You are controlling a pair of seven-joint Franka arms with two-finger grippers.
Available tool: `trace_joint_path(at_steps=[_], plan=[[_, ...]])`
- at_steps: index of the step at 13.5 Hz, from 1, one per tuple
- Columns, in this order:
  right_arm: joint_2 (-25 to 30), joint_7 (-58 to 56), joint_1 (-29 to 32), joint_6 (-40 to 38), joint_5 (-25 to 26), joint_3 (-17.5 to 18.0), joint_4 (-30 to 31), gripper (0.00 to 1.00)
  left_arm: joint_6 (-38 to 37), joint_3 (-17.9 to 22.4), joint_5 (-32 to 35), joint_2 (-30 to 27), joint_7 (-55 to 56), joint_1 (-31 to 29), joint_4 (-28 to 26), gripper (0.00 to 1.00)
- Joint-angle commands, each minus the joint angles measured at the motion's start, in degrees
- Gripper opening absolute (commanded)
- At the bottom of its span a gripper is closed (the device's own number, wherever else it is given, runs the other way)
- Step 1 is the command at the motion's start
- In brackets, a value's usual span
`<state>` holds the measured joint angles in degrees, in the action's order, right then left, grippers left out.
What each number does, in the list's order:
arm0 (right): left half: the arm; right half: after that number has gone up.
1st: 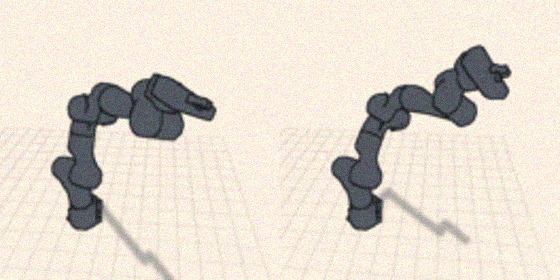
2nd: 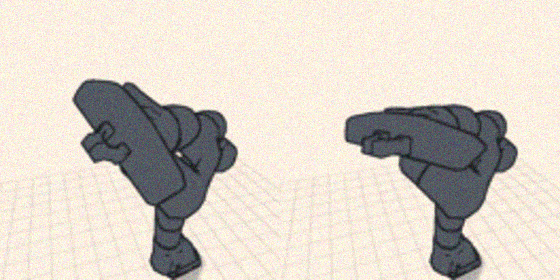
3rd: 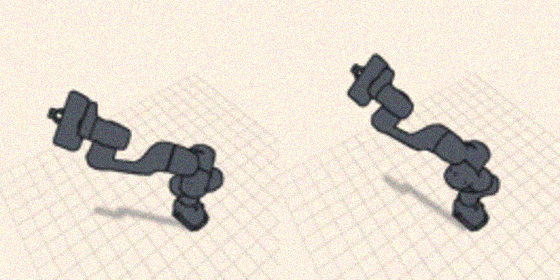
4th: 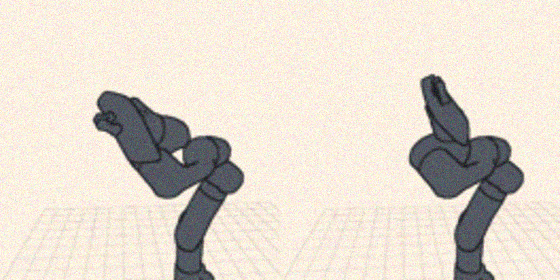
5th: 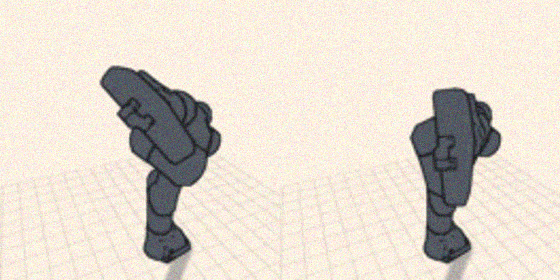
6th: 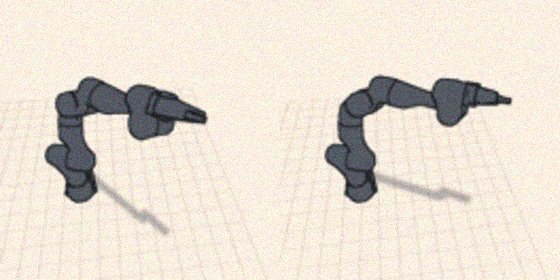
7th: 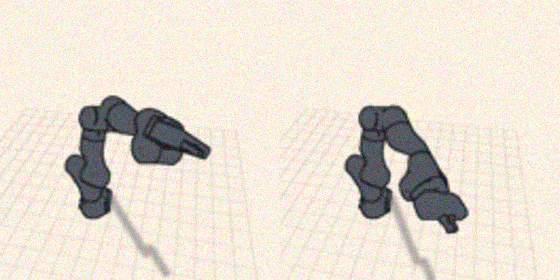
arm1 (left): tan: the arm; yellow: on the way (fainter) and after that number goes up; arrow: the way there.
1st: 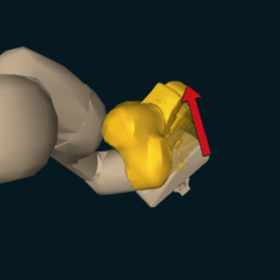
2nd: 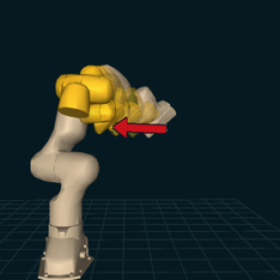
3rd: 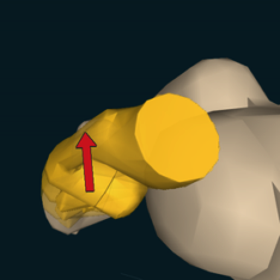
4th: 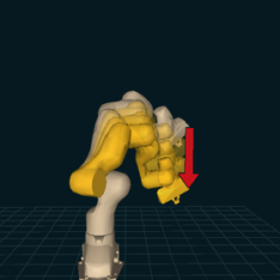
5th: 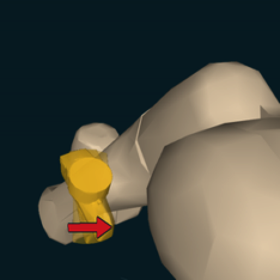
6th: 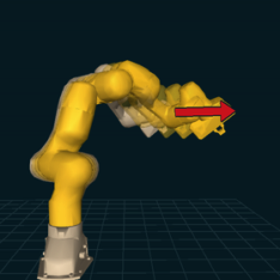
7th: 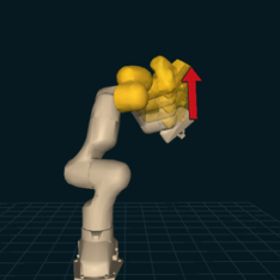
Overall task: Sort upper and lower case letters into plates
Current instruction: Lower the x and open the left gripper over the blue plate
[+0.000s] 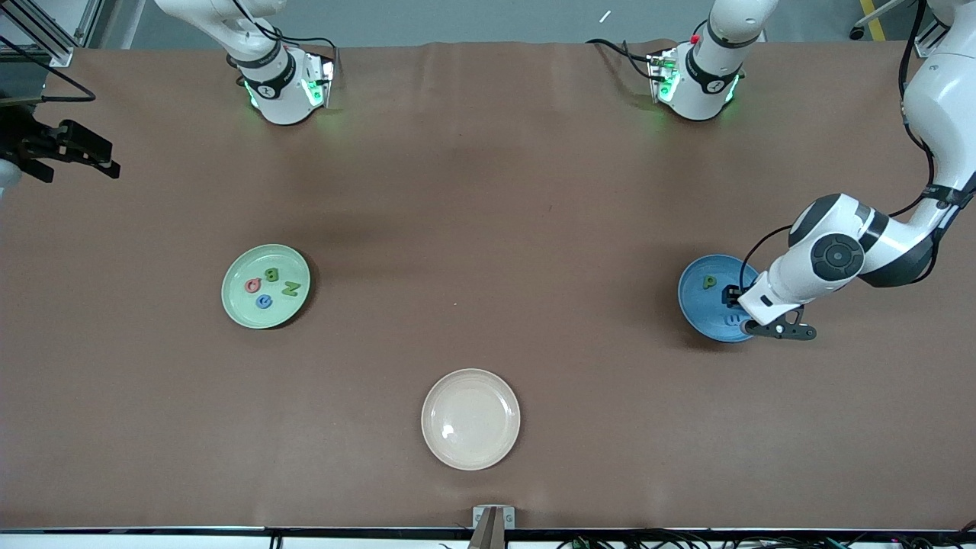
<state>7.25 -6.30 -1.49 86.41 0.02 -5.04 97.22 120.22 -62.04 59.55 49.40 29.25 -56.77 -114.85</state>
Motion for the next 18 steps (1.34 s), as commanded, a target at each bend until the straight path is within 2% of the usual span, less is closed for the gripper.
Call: trace_joint_path(at_steps=[1,18], plan=[[1.1,0.86,-0.44,0.43,0.51,-0.15,1.22,1.0,-0.34,-0.98,0.21,-1.41,-0.07,-0.01,-0.28,1.0],[1.1,0.86,-0.44,0.6,0.51,-0.15,1.22,1.0,-1.48,-1.07,-0.66,-2.28,-1.12,-0.36,-0.11,1.0]])
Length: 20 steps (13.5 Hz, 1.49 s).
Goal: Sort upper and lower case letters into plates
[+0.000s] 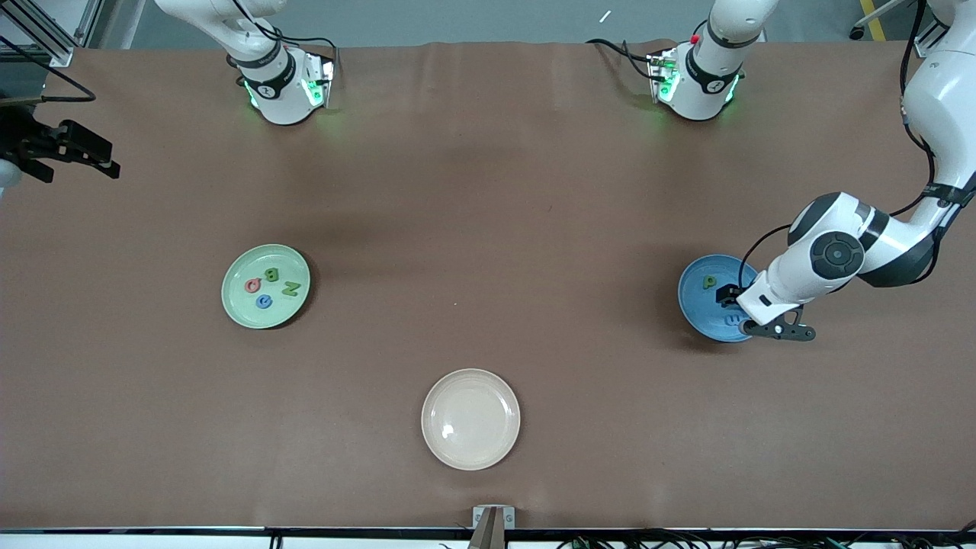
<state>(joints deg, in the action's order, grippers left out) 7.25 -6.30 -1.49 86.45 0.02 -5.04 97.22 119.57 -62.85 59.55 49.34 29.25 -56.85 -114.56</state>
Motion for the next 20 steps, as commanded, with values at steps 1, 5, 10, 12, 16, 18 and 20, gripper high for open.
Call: trace_joint_path(at_steps=[1,5,10,12,16,18,20], plan=[[1.1,0.85,-0.44,0.48,0.51,-0.06,1.22,1.0,-0.74,0.01,-2.23,-2.93,-1.21,-0.11,-0.4,1.0],[1.1,0.85,-0.44,0.56,0.51,-0.15,1.22,1.0,-0.66,0.88,-8.99,-7.49,-4.35,0.07,-0.49,1.0],[1.1,0.85,-0.44,0.56,0.51,-0.15,1.22,1.0,0.22,7.21,-24.97,-18.91,-15.07,4.9,-0.32,1.0],[1.1,0.85,-0.44,0.56,0.51,-0.15,1.22,1.0,0.22,10.63,-32.88,-23.48,-21.48,7.0,-0.05,1.0],[1.1,0.85,-0.35,0.48,0.51,-0.15,1.22,1.0,0.22,23.18,-48.52,-33.58,-32.65,16.73,0.03,1.0],[1.1,0.94,-0.35,0.39,0.51,-0.15,1.22,1.0,0.22,31.7,-54.95,-37.2,-36.09,24.28,0.03,1.0],[1.1,0.85,-0.44,0.39,0.51,-0.15,1.13,1.0,-0.04,38.57,-56.91,-39.67,-36.28,30.72,0.03,1.0]])
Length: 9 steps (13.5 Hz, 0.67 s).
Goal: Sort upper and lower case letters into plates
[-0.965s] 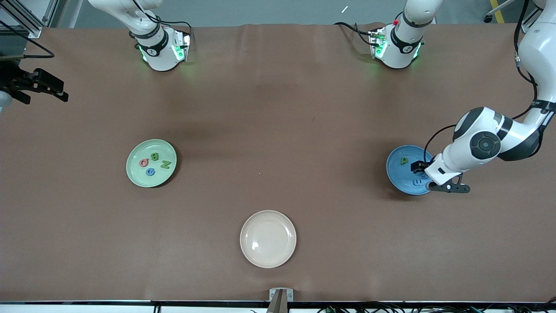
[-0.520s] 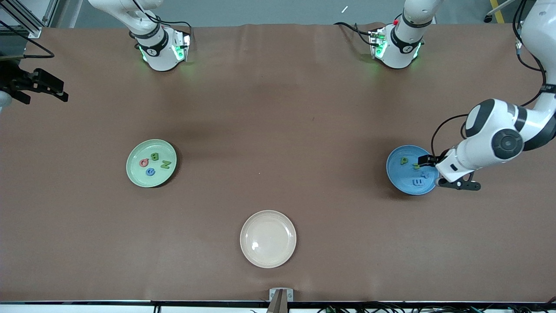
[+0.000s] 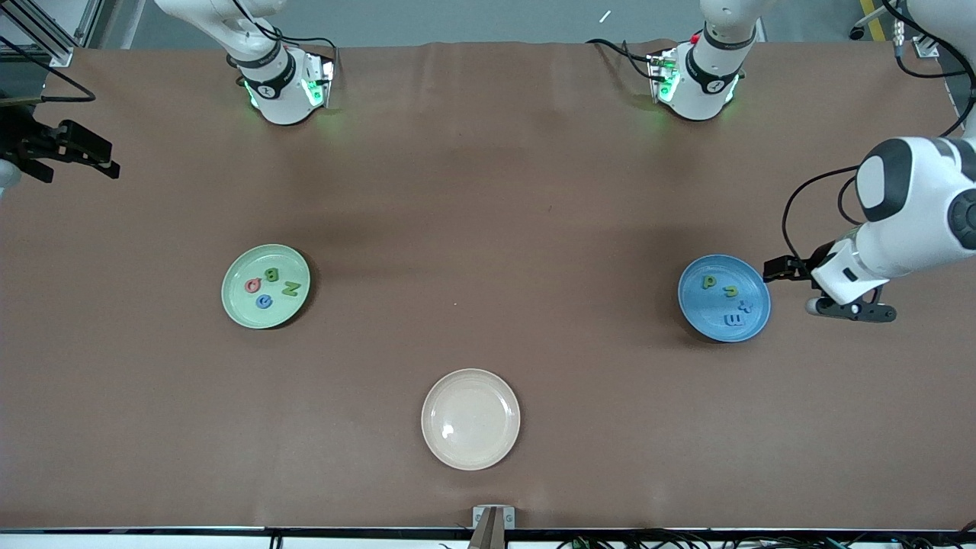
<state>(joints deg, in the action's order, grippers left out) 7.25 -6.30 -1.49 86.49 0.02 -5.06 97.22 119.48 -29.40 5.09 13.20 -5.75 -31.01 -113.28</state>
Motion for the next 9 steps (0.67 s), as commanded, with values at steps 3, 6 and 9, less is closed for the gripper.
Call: trace_joint_path(at_steps=[3,6,9], plan=[[1.1,0.85,-0.35,0.35,0.51,-0.12,1.13,1.0,0.05,11.62,-4.82,-4.85,-1.37,10.59,-0.19,1.0],[1.1,0.85,-0.35,0.35,0.51,-0.12,1.22,1.0,-0.21,23.57,-6.75,-6.87,-1.46,21.49,-0.01,1.0],[1.1,0.85,-0.44,0.35,0.51,-0.04,1.13,1.0,-0.91,27.72,-8.17,-8.63,-1.02,26.34,1.21,1.0]])
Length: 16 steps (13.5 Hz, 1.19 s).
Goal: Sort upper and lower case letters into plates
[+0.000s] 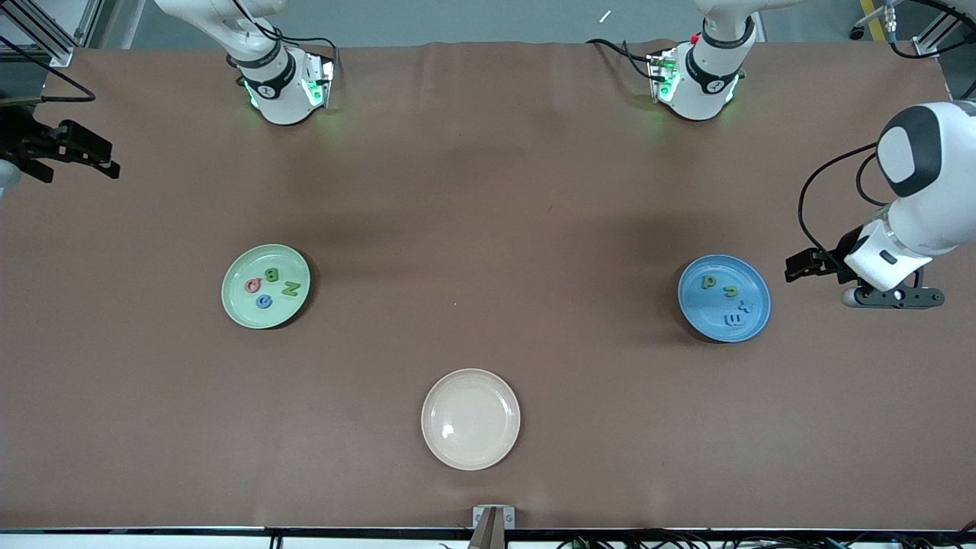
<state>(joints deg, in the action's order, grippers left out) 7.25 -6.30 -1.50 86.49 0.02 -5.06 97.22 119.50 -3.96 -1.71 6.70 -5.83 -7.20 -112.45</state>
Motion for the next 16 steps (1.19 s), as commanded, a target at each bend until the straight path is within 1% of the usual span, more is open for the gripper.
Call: trace_joint_path(at_steps=[1,3,5,8,10,12,16], plan=[[1.1,0.85,-0.44,0.35,0.51,-0.13,1.21,1.0,-1.46,3.08,-1.36,-2.65,-0.94,3.24,0.56,1.0],[1.1,0.85,-0.44,0.35,0.51,-0.13,1.21,1.0,-2.42,5.01,-1.36,-3.71,-1.03,4.9,1.44,1.0],[1.1,0.85,-0.35,0.26,0.51,-0.13,1.21,1.0,-8.46,8.17,-1.36,-3.53,-1.29,7.81,5.55,1.0],[1.1,0.85,-0.35,0.26,0.51,-0.13,1.21,1.0,-14.01,8.88,-1.36,-3.79,-1.29,8.25,10.57,1.0],[1.1,0.85,-0.35,0.26,0.51,-0.13,1.21,1.0,-19.8,12.47,-1.36,-3.71,-1.38,11.23,15.31,1.0],[1.1,0.85,-0.35,0.26,0.51,-0.13,1.21,1.0,-21.41,12.93,-1.36,-3.8,-1.21,11.33,17.09,1.0],[1.1,0.85,-0.35,0.26,0.51,-0.13,1.21,1.0,-21.41,12.58,-1.36,-6.08,-0.5,10.63,17.18,1.0]])
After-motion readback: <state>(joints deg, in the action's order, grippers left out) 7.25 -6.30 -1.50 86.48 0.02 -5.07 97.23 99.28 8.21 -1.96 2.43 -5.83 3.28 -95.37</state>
